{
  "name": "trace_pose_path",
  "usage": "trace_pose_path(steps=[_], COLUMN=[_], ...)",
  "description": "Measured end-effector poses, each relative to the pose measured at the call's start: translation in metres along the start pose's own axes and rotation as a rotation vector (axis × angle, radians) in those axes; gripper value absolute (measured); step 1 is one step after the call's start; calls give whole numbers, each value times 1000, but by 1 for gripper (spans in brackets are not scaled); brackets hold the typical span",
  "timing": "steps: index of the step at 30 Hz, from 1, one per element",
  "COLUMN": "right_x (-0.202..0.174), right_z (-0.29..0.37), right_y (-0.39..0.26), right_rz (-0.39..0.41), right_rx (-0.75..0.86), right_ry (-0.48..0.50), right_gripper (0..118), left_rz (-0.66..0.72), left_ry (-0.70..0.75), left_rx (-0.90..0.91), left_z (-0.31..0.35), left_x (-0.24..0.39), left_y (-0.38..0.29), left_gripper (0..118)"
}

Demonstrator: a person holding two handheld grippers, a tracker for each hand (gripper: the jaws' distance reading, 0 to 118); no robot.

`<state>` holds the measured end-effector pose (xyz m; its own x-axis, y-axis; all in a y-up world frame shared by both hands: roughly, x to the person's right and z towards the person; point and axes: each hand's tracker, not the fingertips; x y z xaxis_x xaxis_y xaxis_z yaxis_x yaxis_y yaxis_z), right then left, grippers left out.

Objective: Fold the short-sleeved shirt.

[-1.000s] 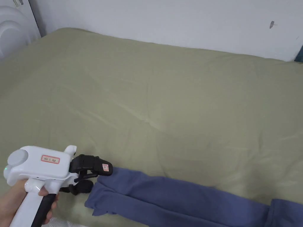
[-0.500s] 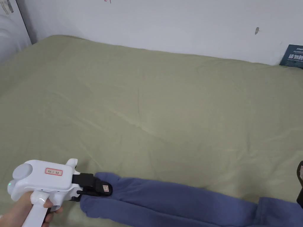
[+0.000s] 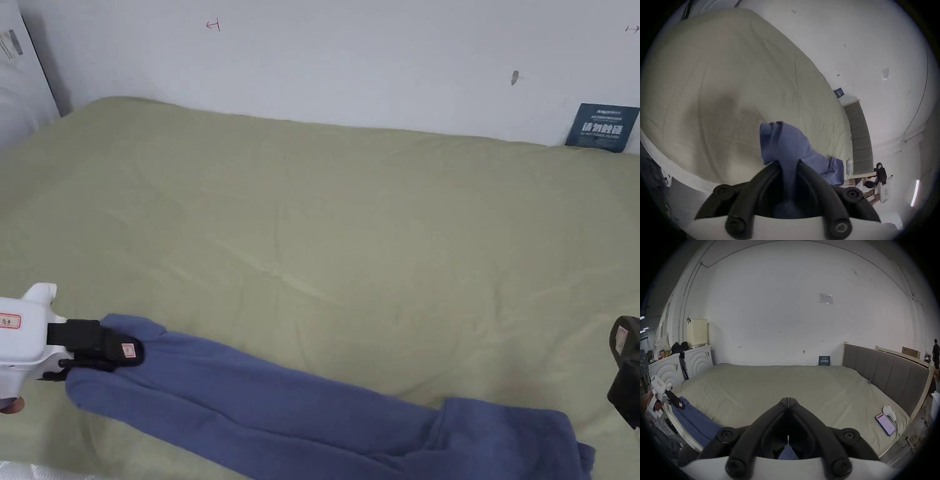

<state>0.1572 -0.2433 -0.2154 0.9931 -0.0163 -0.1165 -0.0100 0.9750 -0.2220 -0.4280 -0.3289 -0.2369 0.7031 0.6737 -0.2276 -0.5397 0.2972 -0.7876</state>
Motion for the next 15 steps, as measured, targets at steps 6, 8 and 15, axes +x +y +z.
trace_pose_path(steps=[6, 8, 15], right_x=[10, 13, 30], right_z=[7, 10, 18], right_y=[-4, -7, -17], right_rz=[-17, -19, -43], right_rx=[9, 6, -12], right_ry=[5, 7, -8], right_gripper=[0, 0, 0], left_rz=[-158, -224, -353], left_ry=[67, 101, 136], left_rx=[-14, -25, -139], left_z=[-16, -31, -113], left_x=[74, 105, 180], left_y=[-26, -38, -84], left_gripper=[7, 7, 7])
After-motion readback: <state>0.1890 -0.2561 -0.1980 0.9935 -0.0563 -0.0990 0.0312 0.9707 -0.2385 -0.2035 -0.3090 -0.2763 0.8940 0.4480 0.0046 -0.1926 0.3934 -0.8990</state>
